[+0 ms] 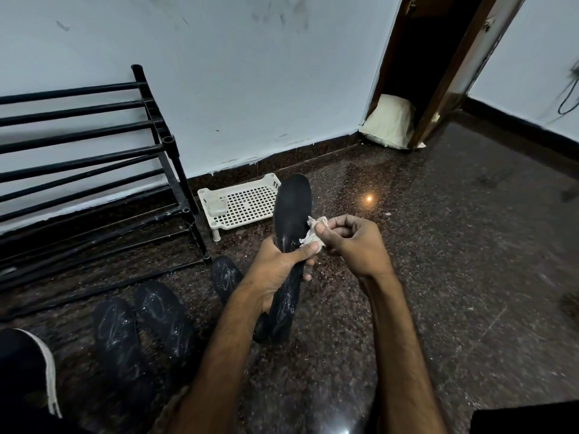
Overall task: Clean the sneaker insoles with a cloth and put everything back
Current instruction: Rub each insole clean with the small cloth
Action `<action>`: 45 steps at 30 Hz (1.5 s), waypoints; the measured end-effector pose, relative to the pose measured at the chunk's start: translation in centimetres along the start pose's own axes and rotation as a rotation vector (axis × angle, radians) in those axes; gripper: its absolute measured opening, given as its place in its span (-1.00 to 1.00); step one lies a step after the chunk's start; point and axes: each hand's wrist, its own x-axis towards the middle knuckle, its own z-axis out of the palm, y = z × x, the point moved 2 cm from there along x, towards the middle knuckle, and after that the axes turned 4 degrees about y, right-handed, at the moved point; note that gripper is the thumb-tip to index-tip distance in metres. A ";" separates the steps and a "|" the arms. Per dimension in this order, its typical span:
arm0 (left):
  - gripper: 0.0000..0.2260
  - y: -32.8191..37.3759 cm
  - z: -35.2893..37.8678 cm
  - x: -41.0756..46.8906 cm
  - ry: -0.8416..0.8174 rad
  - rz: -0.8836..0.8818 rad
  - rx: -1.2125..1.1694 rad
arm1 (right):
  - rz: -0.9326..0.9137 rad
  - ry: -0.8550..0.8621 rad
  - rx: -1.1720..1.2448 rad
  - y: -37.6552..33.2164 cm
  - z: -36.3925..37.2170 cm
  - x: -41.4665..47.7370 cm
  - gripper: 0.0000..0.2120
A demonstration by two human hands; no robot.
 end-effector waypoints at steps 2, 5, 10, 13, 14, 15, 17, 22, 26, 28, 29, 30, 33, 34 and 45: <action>-0.79 0.1 -0.1 0.1 0.083 -0.014 -0.067 | 0.024 -0.021 0.054 0.0 -0.1 -0.1 -0.80; -0.79 0.2 -0.7 0.6 0.214 -0.024 -0.127 | 0.089 -0.071 0.096 0.4 -0.5 -0.1 -0.75; -0.75 0.2 -1.5 0.8 0.193 -0.022 -0.167 | 0.108 -0.162 0.063 0.8 -0.7 -0.1 -0.66; -0.71 0.7 -1.0 0.2 0.079 -0.010 -0.100 | 0.062 -0.159 0.033 0.7 -0.4 -0.1 -0.71; -0.72 0.7 -0.9 0.1 0.069 0.001 -0.079 | 0.050 -0.169 0.038 0.6 -0.2 -0.1 -0.72; -0.73 0.7 -0.6 0.0 0.073 0.015 -0.060 | 0.042 -0.182 0.045 0.4 -0.1 -0.1 -0.72; -0.72 0.5 -0.5 0.3 0.128 0.034 -0.029 | 0.034 -0.203 0.060 0.3 -0.1 0.0 -0.70; -0.82 0.3 -1.2 0.9 0.285 0.010 -0.138 | 0.092 -0.211 0.074 0.6 -0.4 -0.2 -0.62; -0.80 0.2 -0.9 0.7 0.274 -0.015 -0.217 | 0.161 -0.234 0.070 1.0 -0.3 -0.2 -0.64; -0.74 0.2 -0.9 0.7 0.250 -0.017 -0.208 | 0.182 -0.268 0.039 1.0 -0.5 -0.3 -0.62; -0.71 0.2 -0.9 0.7 0.231 -0.017 -0.203 | 0.189 -0.290 0.047 0.9 -0.6 -0.5 -0.61; -0.69 0.3 -1.0 0.7 0.215 -0.017 -0.210 | 0.196 -0.307 0.081 0.9 -0.8 -0.6 -0.62; -0.67 0.4 -1.2 0.8 0.200 -0.035 -0.278 | 0.211 -0.281 0.175 1.0 -0.9 -0.6 -0.70; -0.68 0.3 -1.3 0.8 0.197 -0.044 -0.295 | 0.210 -0.254 0.197 1.2 -0.9 -0.5 -0.73; -0.63 0.5 -0.7 -0.1 -0.036 -0.071 -0.145 | 0.202 0.012 0.184 1.9 -1.6 -0.3 -0.80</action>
